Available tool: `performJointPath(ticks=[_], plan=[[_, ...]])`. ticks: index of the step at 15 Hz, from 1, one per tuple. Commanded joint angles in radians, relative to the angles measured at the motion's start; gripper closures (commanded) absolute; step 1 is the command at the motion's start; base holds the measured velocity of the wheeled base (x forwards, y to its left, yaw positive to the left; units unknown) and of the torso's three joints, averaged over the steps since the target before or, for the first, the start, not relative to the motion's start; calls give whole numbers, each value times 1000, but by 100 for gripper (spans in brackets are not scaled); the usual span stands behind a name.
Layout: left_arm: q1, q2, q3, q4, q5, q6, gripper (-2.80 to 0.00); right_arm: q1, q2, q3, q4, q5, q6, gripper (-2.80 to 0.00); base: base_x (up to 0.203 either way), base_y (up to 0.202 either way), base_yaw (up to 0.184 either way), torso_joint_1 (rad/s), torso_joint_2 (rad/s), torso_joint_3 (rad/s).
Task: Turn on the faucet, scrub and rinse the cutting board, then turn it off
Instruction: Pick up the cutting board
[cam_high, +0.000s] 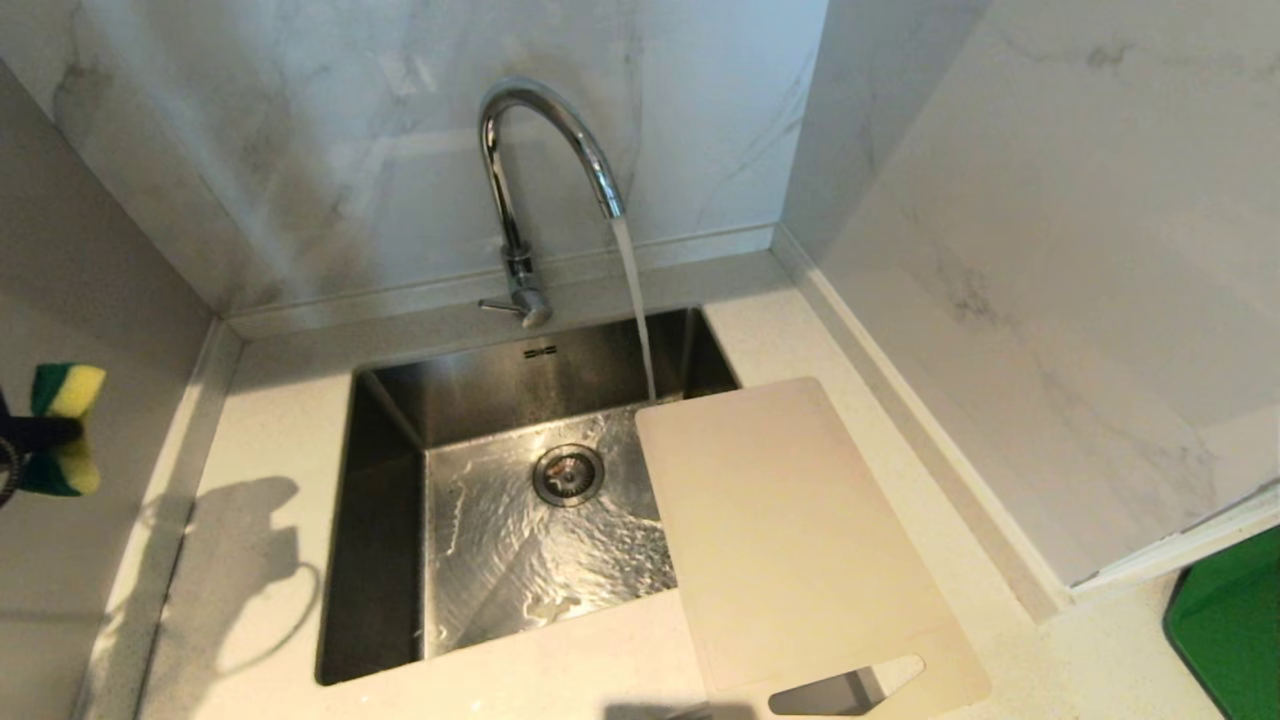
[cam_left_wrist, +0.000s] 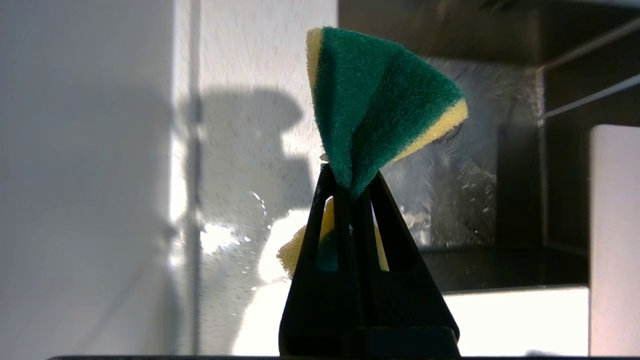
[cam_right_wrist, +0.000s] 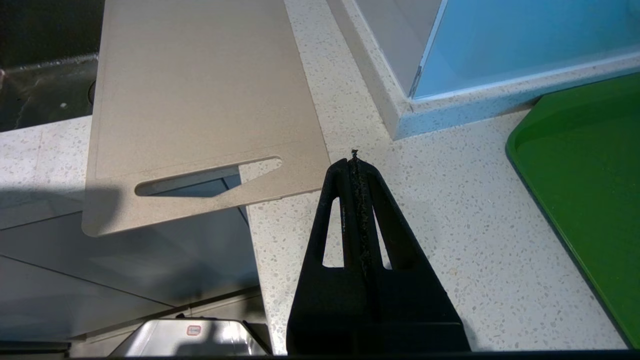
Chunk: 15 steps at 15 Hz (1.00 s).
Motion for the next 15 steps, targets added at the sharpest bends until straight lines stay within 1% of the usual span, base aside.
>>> performJointPath(ticks=[1,3,5,8,10,11,13,15], plan=[[3,-198,-16,43,12,36,0,0,0,1,0,0,0,0,0,0,0,0,0,0],[3,-295,0,90,51,53,0,0,0,2,0,0,2,0,0,0,0,0,0,0],[3,-403,81,112,86,61,0,0,0,0,0,0,2,0,0,0,0,0,0,0],[3,-536,279,117,109,73,0,0,0,0,0,0,2,0,0,0,0,0,0,0],[-1,-628,404,112,106,83,0,0,0,1,0,0,2,0,0,0,0,0,0,0],[-12,-667,462,108,102,101,0,0,0,0,0,0,2,0,0,0,0,0,0,0],[-58,-711,573,62,99,136,0,0,0,1,0,0,2,0,0,0,0,0,0,0],[-86,-743,669,-12,102,148,0,0,0,0,0,0,2,0,0,0,0,0,0,0]])
